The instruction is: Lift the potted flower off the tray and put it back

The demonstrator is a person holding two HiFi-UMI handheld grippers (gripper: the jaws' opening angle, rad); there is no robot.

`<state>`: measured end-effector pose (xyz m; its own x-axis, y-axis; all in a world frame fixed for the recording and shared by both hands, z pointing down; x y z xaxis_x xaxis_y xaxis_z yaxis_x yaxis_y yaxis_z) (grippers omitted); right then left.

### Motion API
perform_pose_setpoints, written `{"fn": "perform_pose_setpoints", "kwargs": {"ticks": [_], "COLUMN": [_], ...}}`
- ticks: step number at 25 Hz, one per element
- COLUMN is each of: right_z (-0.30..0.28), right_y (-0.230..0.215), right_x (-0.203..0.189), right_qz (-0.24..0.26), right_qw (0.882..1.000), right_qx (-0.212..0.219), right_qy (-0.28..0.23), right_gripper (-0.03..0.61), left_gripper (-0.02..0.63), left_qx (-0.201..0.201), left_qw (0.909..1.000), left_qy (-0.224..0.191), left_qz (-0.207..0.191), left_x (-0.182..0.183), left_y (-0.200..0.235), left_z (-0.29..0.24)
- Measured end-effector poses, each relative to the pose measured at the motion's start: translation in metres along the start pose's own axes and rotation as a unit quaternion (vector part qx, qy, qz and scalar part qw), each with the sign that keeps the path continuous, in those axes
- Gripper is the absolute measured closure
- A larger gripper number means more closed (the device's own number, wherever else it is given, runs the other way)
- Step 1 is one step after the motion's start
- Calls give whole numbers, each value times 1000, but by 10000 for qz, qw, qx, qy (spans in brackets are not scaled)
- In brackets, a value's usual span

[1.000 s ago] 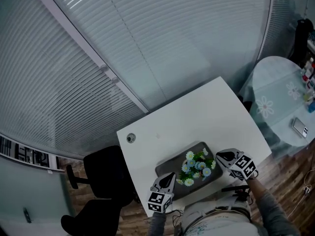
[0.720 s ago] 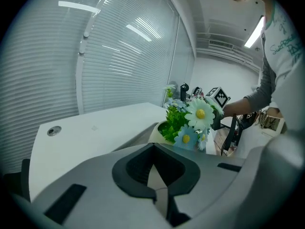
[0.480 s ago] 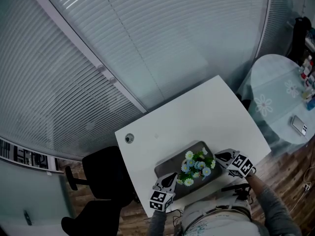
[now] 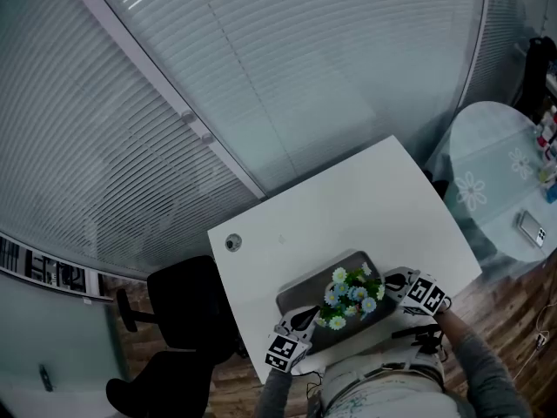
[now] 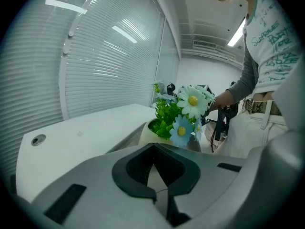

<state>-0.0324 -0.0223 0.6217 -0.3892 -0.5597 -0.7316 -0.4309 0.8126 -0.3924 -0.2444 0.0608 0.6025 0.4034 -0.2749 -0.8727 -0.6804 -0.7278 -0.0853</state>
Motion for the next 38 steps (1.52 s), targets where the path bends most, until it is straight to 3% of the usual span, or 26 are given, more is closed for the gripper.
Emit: {"fn": "perform_pose_setpoints", "kwargs": {"ticks": [8,15,17,21,27,33,38], "right_z": [-6,-8,-9,-9,-10,-20,-25], "right_y": [8,11,11,9,14,19,23], "right_x": [7,11,12,12,8,10,13], "right_qz": [242,344,343,425,517,716,776], "right_qw": [9989,9972,9967,9961,9906,9882,9867], "right_qx": [388,639,699,738,1126,1250,1319], "right_qy": [110,194,207,241,579,512,544], "right_gripper": [558,557,552,455,310,253,232], "left_gripper": [603,597,556,476,361,270,242], "left_qx": [-264,-752,-865,-1113,-1340,-1532,-1646], "left_qw": [9992,9957,9948,9925,9894,9862,9843], "left_qy": [-211,-391,-367,-358,-397,-288,-258], "left_qz": [-200,-379,-392,-367,-400,-564,-588], "left_x": [9,15,15,14,14,14,14], "left_y": [-1,1,1,-1,-1,-1,-2], "left_z": [-5,-9,-9,-9,-15,-23,-30]}}
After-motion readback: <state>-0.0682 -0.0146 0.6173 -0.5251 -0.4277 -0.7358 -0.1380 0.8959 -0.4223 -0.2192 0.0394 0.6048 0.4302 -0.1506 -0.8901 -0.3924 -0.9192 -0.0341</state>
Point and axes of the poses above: the fingertips, and each gripper's own axes: z backward along the fingers, y to its left, x out of its top, the point moved 5 cm from there along z, backward along the fingers, and after that the axes turned 15 degrees about -z, right-handed, at the moved point
